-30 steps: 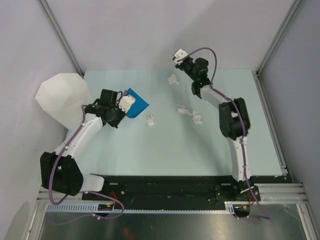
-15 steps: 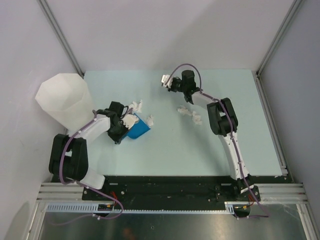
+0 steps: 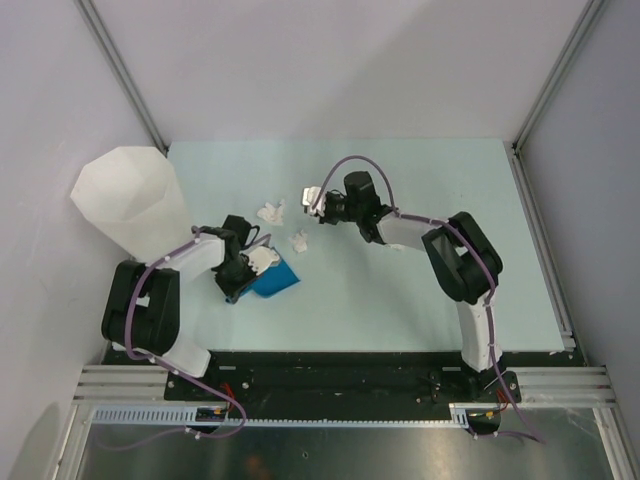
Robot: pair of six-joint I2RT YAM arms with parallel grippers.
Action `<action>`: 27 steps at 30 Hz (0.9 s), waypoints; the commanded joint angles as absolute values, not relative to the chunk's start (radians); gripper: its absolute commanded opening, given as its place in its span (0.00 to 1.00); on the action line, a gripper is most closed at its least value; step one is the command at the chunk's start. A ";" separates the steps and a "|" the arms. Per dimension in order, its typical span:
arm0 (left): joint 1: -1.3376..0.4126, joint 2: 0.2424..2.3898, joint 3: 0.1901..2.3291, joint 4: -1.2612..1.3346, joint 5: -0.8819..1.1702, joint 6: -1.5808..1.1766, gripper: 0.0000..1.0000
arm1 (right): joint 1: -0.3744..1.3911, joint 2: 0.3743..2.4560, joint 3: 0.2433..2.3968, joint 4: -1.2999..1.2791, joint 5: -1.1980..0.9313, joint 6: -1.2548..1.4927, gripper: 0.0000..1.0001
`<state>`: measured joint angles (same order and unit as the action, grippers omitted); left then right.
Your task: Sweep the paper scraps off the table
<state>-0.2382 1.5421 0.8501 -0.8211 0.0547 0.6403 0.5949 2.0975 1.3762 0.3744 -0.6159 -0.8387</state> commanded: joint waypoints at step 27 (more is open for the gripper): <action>-0.259 1.766 1.181 -1.008 0.025 0.718 0.00 | 0.732 2.049 1.290 0.698 -0.055 0.036 0.00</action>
<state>-0.2489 1.7489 1.1271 -0.9783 0.0277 0.7002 0.6994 2.0701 1.2991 0.6865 -0.0082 -0.1097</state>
